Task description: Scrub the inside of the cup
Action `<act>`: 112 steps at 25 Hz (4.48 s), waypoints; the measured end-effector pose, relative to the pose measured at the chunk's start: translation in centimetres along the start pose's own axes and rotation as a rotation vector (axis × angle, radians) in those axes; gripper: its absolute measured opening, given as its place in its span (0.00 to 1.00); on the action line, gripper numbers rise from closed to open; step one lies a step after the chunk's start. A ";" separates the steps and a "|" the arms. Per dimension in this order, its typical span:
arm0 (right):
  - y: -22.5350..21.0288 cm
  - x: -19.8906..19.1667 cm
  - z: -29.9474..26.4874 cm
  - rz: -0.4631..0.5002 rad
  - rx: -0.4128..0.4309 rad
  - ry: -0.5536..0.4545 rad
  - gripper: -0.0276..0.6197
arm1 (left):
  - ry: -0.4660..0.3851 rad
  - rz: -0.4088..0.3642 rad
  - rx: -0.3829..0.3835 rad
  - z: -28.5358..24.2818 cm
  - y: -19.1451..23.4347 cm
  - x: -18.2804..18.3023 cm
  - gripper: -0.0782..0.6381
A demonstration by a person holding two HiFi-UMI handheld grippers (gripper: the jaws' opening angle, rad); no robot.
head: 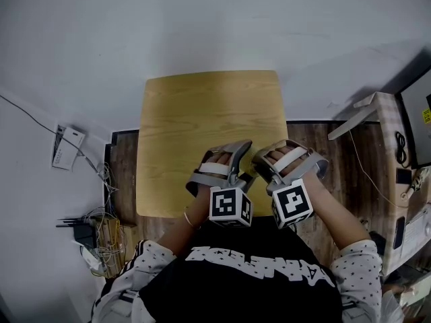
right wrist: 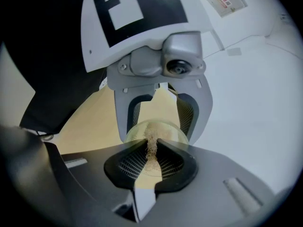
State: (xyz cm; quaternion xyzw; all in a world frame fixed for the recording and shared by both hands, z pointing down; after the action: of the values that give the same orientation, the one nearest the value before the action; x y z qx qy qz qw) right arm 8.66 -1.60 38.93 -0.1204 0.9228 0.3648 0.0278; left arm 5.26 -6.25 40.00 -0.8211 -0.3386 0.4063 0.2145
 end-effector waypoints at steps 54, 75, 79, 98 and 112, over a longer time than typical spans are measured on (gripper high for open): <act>1.0 -5.4 -0.9 -1.841 0.315 -0.621 0.14 | 0.051 -0.221 0.032 -1.0 -1.0 0.4 0.64; 2.7 -7.3 -1.1 -2.402 0.392 -0.956 0.14 | 0.086 -0.404 0.132 -1.0 -0.4 0.4 0.64; 3.1 -7.2 -1.3 -2.506 0.410 -1.031 0.14 | 0.074 -0.417 0.149 -1.0 -0.3 0.5 0.64; 3.8 -6.7 -1.1 -2.577 0.370 -1.070 0.15 | -0.002 -0.299 0.107 -0.9 -0.6 0.6 0.64; 4.5 -6.4 -0.5 -2.572 0.358 -1.068 0.15 | 0.009 -0.167 0.083 -1.3 0.0 -1.2 0.64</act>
State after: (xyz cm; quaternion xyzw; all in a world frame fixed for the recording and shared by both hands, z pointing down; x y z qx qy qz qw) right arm 13.78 2.50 43.20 -0.7133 0.0798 -0.0353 0.6954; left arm 5.81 -7.24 41.35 -0.7821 -0.3878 0.3971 0.2831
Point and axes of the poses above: the fingertips, and each gripper's own axes: z backward along the fingers, y to its left, x out of its top, the point moved 9 cm from there along z, backward along the fingers, and after that the axes turned 1 degree about -x, right-handed, at the moved point
